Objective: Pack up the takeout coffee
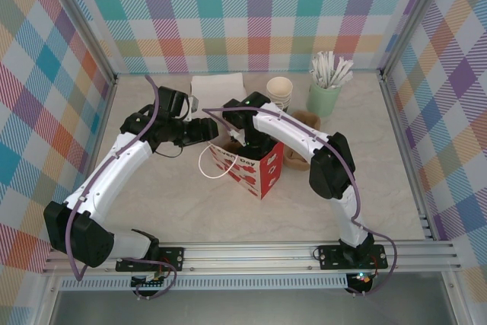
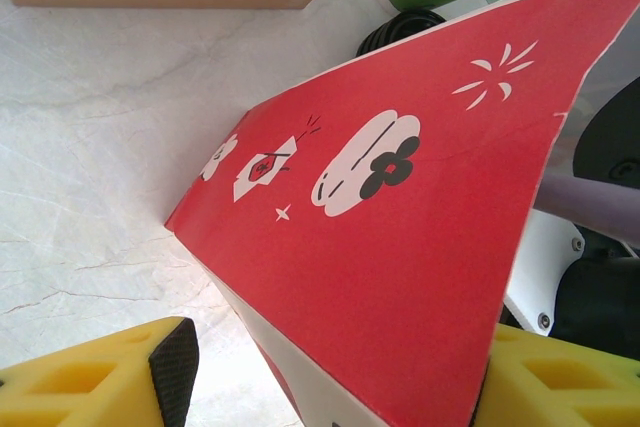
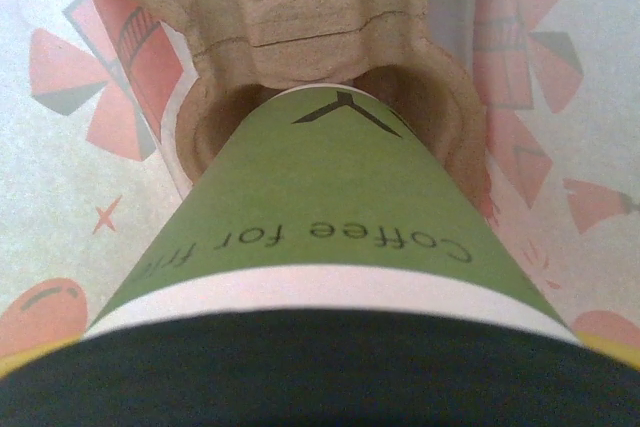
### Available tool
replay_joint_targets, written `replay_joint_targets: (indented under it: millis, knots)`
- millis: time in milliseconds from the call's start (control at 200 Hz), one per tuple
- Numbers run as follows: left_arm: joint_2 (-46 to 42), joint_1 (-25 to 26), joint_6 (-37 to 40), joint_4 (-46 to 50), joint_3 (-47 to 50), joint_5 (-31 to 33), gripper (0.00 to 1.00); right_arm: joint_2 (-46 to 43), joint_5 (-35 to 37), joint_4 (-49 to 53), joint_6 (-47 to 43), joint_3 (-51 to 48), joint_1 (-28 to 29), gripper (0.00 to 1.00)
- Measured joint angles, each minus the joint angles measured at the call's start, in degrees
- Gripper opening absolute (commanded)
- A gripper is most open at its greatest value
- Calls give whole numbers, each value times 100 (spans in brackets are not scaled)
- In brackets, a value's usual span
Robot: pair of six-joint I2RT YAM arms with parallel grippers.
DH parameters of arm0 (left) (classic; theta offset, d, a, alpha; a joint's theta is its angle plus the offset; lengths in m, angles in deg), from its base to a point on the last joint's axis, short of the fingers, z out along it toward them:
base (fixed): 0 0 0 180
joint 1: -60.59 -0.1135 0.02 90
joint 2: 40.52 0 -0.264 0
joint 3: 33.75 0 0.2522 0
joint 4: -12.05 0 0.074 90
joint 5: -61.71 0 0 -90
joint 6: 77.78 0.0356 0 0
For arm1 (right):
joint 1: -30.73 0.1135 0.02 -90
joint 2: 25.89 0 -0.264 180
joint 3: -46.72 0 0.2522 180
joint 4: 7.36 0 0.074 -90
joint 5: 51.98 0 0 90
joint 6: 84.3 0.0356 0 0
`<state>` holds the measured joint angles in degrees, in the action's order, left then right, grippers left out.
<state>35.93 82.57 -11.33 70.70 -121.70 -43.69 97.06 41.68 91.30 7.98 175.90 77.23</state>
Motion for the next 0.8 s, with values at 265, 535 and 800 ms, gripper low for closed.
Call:
replay_joint_targets:
  millis: [265, 535, 800]
  knots:
    - [0, 0, 0, 0, 0, 0, 67, -13, -4, -87, -7, -111, -4, 77]
    - [0, 0, 2, 0, 0, 0, 67, -57, -9, -149, -20, -238, -4, 77]
    - [0, 0, 4, 0, 0, 0, 67, -72, -15, -151, -20, -260, -4, 77]
